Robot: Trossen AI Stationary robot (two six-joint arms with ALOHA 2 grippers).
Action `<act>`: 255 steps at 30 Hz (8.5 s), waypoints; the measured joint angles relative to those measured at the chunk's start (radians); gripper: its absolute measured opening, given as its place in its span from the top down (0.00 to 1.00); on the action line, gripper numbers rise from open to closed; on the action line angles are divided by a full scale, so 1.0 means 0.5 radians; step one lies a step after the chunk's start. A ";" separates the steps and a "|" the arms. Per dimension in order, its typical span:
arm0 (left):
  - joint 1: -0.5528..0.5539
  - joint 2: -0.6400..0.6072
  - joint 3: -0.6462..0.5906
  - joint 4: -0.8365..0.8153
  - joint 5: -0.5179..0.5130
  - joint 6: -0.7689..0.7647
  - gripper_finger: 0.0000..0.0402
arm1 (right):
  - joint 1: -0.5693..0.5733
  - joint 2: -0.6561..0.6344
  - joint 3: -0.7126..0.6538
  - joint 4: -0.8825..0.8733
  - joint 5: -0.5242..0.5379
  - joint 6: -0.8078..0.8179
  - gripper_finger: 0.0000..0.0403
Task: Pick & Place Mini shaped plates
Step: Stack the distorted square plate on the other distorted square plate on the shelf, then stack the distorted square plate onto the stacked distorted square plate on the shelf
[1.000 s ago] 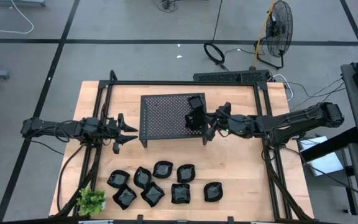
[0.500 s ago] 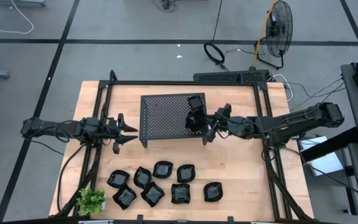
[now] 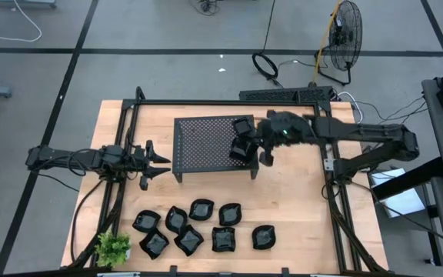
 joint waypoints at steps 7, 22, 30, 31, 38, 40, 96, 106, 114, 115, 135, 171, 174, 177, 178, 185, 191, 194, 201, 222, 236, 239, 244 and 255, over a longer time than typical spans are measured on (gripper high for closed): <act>0.000 0.000 0.000 0.000 0.000 0.000 0.64 | -0.064 0.253 0.224 -0.286 -0.260 -0.119 1.00; 0.000 0.000 0.000 0.000 0.000 0.000 0.64 | -0.070 0.267 0.226 -0.239 -0.198 -0.211 1.00; 0.000 0.001 0.000 0.000 0.001 0.000 0.64 | -0.112 0.215 0.226 -0.141 -0.191 -0.659 1.00; 0.000 0.000 0.000 0.001 0.001 0.000 0.64 | -0.127 0.215 0.226 -0.149 -0.190 -0.717 1.00; 0.000 0.000 0.000 0.000 0.001 0.000 0.64 | -0.151 0.236 0.225 -0.114 -0.030 -0.958 1.00; 0.000 0.000 0.000 0.000 0.000 0.000 0.64 | -0.151 0.234 0.225 -0.110 0.047 -1.022 1.00; 0.000 0.000 0.000 0.000 0.000 0.000 0.64 | -0.071 0.223 0.225 0.060 0.006 -0.749 0.74; 0.000 0.000 0.000 0.000 0.000 0.000 0.64 | 0.142 0.052 0.130 -0.254 -0.117 -0.164 0.78; -0.001 0.000 0.000 0.000 0.001 0.000 0.64 | 0.480 -0.531 -0.852 0.462 -0.309 0.152 0.85; 0.000 0.000 0.000 0.000 0.001 0.000 0.64 | 0.533 -0.620 -0.982 0.564 -0.305 0.174 0.86; 0.000 0.000 0.000 0.026 -0.014 0.045 0.64 | 0.816 -1.613 -2.449 2.281 -0.034 -0.424 0.83; -0.508 1.483 1.717 -0.561 -0.369 -0.724 0.64 | 0.815 -1.601 -2.482 2.619 0.331 -0.813 0.81; -0.661 1.895 2.145 -1.320 -0.376 -1.224 0.64 | 0.815 -1.601 -2.482 2.703 0.326 -0.832 0.81; -0.823 2.262 2.420 -2.020 -0.268 -2.007 0.64 | 0.815 -1.600 -2.482 2.695 0.326 -0.832 0.81; -0.876 2.369 2.475 -2.214 -0.185 -2.250 0.64 | 0.815 -1.600 -2.483 2.695 0.326 -0.831 0.81; -1.165 2.846 2.519 -2.603 0.465 -3.317 0.62 | 0.815 -1.600 -2.483 2.694 0.323 -0.661 0.81; -1.314 3.049 2.517 -2.595 0.516 -3.623 0.50 | 0.815 -1.600 -2.483 2.695 0.319 -0.625 0.81; -1.324 3.105 2.517 -2.582 0.643 -3.661 0.40 | 0.815 -1.600 -2.483 2.696 0.320 -0.622 0.81; -1.363 3.243 2.517 -2.390 0.608 -3.497 0.31 | 0.816 -1.600 -2.483 2.662 0.317 -0.619 0.81; -1.376 3.445 2.515 -2.509 0.597 -3.317 0.46 | 0.817 -1.600 -2.483 2.665 0.316 -0.565 0.81; -1.388 3.445 2.366 -2.435 0.733 -3.391 0.60 | 0.817 -1.600 -2.483 2.665 0.315 -0.565 0.81; -1.388 3.445 2.326 -2.435 0.735 -3.403 0.60 | 0.817 -1.600 -2.483 2.665 0.315 -0.565 0.81; -1.382 3.445 2.325 -2.408 0.736 -3.384 0.60 | 0.817 -1.600 -2.483 2.665 0.315 -0.565 0.81; -1.309 3.441 2.326 -2.162 0.738 -3.327 0.60 | 0.817 -1.600 -2.483 2.665 0.315 -0.565 0.81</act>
